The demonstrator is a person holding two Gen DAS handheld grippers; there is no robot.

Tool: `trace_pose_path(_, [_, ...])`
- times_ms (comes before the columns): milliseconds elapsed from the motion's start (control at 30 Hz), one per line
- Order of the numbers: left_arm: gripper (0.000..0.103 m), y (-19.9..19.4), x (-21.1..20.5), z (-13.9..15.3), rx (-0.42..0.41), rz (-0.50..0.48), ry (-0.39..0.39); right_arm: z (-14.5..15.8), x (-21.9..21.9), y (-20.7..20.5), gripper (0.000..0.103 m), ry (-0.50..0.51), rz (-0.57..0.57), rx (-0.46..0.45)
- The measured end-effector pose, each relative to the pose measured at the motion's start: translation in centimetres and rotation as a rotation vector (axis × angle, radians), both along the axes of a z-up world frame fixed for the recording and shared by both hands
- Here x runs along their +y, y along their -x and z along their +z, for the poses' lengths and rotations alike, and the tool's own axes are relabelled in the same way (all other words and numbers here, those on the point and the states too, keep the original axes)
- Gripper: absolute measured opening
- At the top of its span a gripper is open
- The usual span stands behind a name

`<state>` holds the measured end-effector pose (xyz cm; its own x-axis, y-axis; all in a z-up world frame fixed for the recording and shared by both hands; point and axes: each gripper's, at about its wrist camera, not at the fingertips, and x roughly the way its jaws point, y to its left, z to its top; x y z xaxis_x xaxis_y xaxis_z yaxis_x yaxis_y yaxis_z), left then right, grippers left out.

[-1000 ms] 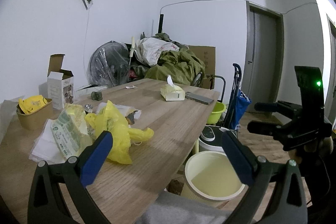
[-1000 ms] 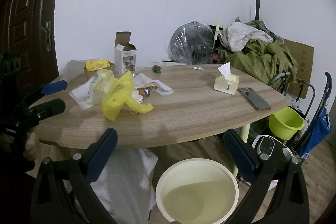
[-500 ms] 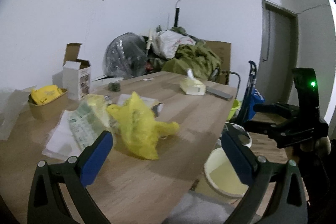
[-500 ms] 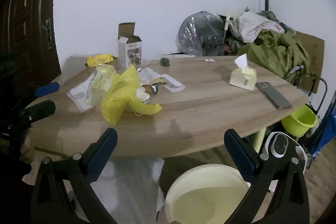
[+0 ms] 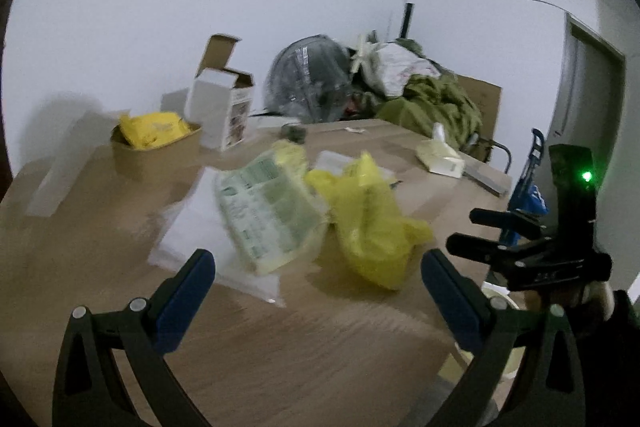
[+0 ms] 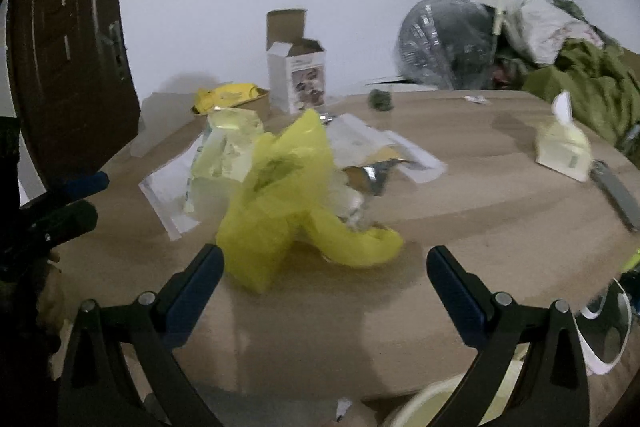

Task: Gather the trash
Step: 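Grasp the yellow plastic bag with the right gripper while the left grasps the green-printed package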

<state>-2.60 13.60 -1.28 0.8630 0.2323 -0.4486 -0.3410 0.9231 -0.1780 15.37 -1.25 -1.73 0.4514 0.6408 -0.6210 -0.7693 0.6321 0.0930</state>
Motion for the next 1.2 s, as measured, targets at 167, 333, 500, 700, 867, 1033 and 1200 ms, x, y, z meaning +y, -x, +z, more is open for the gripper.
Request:
trace_pose_path(167, [0.103,0.7,1.8,-0.2,0.022,0.046,0.029,-1.5,3.3,-1.6,0.101,-0.004,0.029,0.034])
trace_pose_path(333, [0.103,0.3,2.7,0.0,0.057,0.09,0.022,-2.1,5.4,-2.3,0.101,-0.011,0.06,0.072])
trace_pose_path(500, [0.103,-1.1,3.0,0.5,0.061,0.101,0.025,-2.8,6.5,-2.6,0.096,0.003,0.084,0.084])
trace_pose_path(700, [0.103,-3.7,2.7,0.8,0.093,0.078,0.036,-3.4,6.5,-3.0,0.059,0.009,0.101,0.096])
trace_pose_path(867, [0.098,-6.2,2.5,1.0,0.12,0.043,0.043,-3.4,5.3,-3.1,0.03,-0.021,0.128,0.105])
trace_pose_path(1033, [0.09,-8.8,1.7,0.8,0.15,0.018,0.019,-1.9,2.7,-2.9,0.024,-0.097,0.127,0.081])
trace_pose_path(1200, [0.073,-10.7,1.5,-0.1,0.21,0.033,-0.01,-0.2,-0.4,-2.9,0.024,-0.159,0.106,0.055])
